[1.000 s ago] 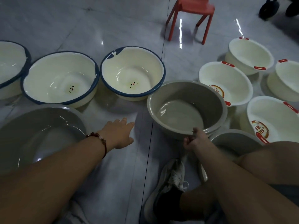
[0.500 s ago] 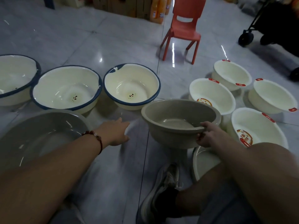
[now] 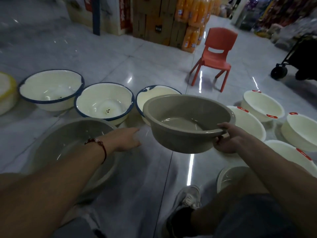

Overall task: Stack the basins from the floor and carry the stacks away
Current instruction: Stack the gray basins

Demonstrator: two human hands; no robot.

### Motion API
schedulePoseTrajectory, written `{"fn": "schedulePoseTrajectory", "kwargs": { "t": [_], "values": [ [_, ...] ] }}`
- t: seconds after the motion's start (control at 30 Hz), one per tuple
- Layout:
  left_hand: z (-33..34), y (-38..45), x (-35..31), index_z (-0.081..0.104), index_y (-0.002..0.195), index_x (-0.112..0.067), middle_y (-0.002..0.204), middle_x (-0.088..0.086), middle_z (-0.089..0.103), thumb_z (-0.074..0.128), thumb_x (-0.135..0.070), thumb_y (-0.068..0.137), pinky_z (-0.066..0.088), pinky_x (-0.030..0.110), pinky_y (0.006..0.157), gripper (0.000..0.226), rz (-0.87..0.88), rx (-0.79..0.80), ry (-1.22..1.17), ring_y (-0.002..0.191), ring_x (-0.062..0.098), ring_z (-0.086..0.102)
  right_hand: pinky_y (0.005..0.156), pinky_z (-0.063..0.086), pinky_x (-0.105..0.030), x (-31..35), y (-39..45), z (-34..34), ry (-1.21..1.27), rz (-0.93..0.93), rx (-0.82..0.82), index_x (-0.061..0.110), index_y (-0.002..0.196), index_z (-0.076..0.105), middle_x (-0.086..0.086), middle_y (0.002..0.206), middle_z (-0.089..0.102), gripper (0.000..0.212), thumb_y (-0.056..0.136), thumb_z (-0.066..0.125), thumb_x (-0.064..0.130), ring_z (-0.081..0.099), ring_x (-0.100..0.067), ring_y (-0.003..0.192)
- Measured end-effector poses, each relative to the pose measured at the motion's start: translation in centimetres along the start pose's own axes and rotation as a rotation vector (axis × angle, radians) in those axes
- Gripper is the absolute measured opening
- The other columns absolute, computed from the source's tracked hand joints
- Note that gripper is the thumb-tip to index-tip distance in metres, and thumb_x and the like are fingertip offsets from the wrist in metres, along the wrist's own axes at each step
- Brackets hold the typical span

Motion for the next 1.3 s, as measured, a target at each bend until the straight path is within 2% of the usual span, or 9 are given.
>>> {"fn": "schedulePoseTrajectory", "kwargs": {
  "t": [0.13,0.23,0.37,0.53,0.67,0.9,1.07,1.17,1.3],
  "values": [
    [-3.1,-2.7,3.8,0.048,0.144,-0.027,0.139,-0.006,0.052,0.049,-0.052,0.097,0.041,0.035,0.101,0.053,-0.099,-0.161,-0.386,0.127,0.022,0.051,0.059,0.040,-0.020,-1.1,-2.0,4.6,-0.075,0.001,0.121,0.008,0.093,0.054,-0.001,0.081,0.051,0.022,0.081,0.070,0.020,0.049,-0.013,0.068],
    [-4.2,-4.7,7.9,0.064,0.115,-0.025,0.117,0.006,0.067,0.041,-0.056,0.098,0.049,0.033,0.078,0.042,-0.301,-0.299,-0.754,0.100,0.024,0.062,0.058,0.040,-0.021,-2.8,-3.0,8.4,-0.197,0.018,0.202,0.006,0.090,0.055,-0.002,0.077,0.051,0.021,0.083,0.068,0.021,0.049,-0.013,0.066],
    [-3.0,-8.1,13.5,0.064,0.111,-0.021,0.116,0.017,0.067,0.050,-0.055,0.093,0.053,0.044,0.091,0.041,-0.511,-0.403,-1.164,0.105,0.034,0.065,0.054,0.041,-0.024,-6.2,-4.0,13.4,-0.369,0.044,0.277,0.002,0.087,0.055,-0.006,0.071,0.050,0.023,0.083,0.066,0.022,0.046,-0.014,0.062],
    [-2.0,-12.6,19.1,0.059,0.122,-0.005,0.090,0.012,0.065,0.059,-0.025,0.095,0.053,0.033,0.068,0.033,-0.620,-0.573,-1.353,0.079,0.027,0.063,0.056,0.038,-0.025,-11.5,-4.6,19.6,-0.523,0.048,0.339,0.006,0.087,0.051,-0.008,0.069,0.048,0.019,0.084,0.065,0.018,0.042,-0.016,0.059],
    [0.1,-16.6,23.9,0.053,0.122,-0.001,0.091,0.015,0.061,0.060,-0.013,0.094,0.051,0.029,0.049,0.031,-0.783,-0.652,-1.331,0.070,0.025,0.059,0.056,0.037,-0.024,-16.3,-4.6,23.4,-0.600,0.124,0.346,0.005,0.089,0.053,-0.007,0.068,0.048,0.018,0.085,0.065,0.018,0.042,-0.015,0.059],
    [3.9,-20.4,30.0,0.057,0.124,-0.011,0.095,0.007,0.063,0.062,-0.018,0.094,0.050,0.036,0.078,0.032,-0.875,-0.656,-1.387,0.078,0.021,0.059,0.057,0.041,-0.025,-22.4,-1.6,27.9,-0.679,0.196,0.278,0.011,0.089,0.051,-0.005,0.072,0.045,0.022,0.080,0.070,0.016,0.044,-0.014,0.063],
    [5.1,-19.9,31.4,0.053,0.122,-0.018,0.111,0.007,0.059,0.054,-0.015,0.099,0.049,0.042,0.084,0.023,-0.835,-0.599,-1.472,0.087,0.023,0.057,0.055,0.043,-0.026,-24.0,0.7,29.1,-0.728,0.159,0.217,0.013,0.094,0.055,-0.004,0.075,0.047,0.016,0.085,0.068,0.016,0.046,-0.014,0.066],
    [5.6,-18.6,31.6,0.052,0.125,-0.019,0.112,0.006,0.059,0.056,-0.018,0.099,0.050,0.044,0.085,0.027,-0.811,-0.526,-1.434,0.096,0.027,0.060,0.067,0.047,-0.023,-23.4,2.3,28.6,-0.736,0.119,0.160,0.008,0.085,0.054,-0.005,0.077,0.049,0.014,0.087,0.067,0.013,0.049,-0.014,0.067],
    [7.0,-17.0,31.7,0.049,0.130,-0.024,0.122,0.008,0.058,0.063,-0.024,0.096,0.049,0.044,0.091,0.037,-0.834,-0.418,-1.342,0.107,0.029,0.060,0.053,0.047,-0.027,-22.5,4.6,28.5,-0.761,0.064,0.191,0.009,0.096,0.057,-0.008,0.085,0.059,0.013,0.089,0.067,0.012,0.058,-0.015,0.070]
  ]
}}
Point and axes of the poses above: each hand's wrist, its own y-axis towards the middle knuckle, its own z-axis out of the palm, x = y × z, the point moved 8 cm from there along y, towards the middle knuckle
